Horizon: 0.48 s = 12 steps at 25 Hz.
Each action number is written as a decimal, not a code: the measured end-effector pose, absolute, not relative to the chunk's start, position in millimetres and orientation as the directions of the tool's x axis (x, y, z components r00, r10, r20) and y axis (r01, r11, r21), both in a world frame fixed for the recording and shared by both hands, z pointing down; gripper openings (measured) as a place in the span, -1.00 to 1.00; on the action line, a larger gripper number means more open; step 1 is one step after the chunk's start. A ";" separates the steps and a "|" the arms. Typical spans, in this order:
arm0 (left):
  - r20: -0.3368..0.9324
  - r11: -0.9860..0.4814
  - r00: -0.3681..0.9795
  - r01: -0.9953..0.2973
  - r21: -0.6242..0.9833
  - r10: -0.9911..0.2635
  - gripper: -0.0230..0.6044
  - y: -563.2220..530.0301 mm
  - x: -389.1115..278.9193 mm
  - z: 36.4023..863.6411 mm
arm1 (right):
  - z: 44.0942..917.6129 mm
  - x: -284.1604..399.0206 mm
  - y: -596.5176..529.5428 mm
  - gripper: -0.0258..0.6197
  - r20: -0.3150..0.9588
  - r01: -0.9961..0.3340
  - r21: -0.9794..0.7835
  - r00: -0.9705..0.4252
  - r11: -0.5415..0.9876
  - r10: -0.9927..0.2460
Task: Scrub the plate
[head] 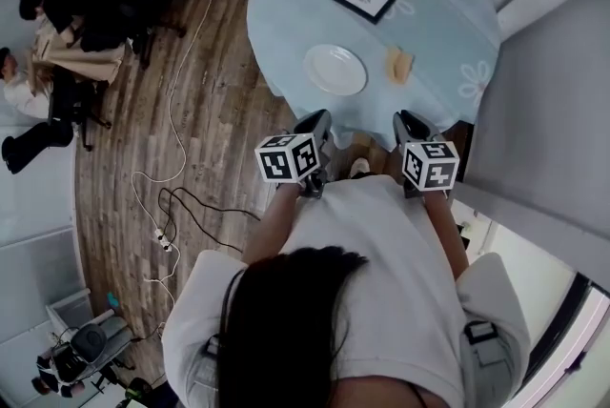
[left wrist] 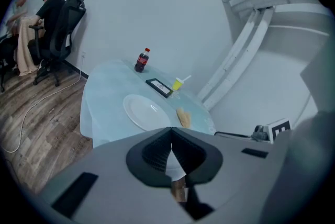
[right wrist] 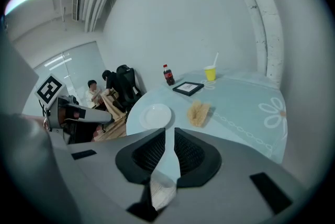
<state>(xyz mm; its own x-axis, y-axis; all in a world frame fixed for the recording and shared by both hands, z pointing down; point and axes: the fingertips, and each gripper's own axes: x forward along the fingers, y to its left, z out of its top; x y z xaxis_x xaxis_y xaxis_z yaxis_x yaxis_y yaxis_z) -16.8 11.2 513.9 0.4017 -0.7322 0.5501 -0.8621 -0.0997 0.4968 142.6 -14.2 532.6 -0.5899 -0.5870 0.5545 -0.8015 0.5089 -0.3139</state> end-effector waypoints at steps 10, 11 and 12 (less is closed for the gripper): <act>0.556 -0.046 0.377 -0.854 0.518 -0.741 -0.90 5.4 -13.8 514.4 | 536.0 151.0 -34.5 -0.79 0.557 -0.804 -0.300 -0.585 0.514 -0.590; 0.556 -0.041 0.374 -0.853 0.520 -0.742 -0.90 6.1 -14.2 514.8 | 536.6 151.4 -35.8 -0.79 0.558 -0.804 -0.295 -0.584 0.516 -0.590; 0.556 -0.035 0.372 -0.852 0.523 -0.743 -0.90 6.6 -14.5 515.2 | 537.4 151.9 -37.1 -0.79 0.560 -0.804 -0.291 -0.582 0.518 -0.589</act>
<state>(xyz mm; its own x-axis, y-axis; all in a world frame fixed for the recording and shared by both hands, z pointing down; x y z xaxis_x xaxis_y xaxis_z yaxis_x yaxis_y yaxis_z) -14.5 6.6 515.2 0.3724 -0.7430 0.5561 -0.8516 -0.0352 0.5231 151.9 -37.1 537.4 -0.5825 -0.5891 0.5600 -0.8041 0.5181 -0.2913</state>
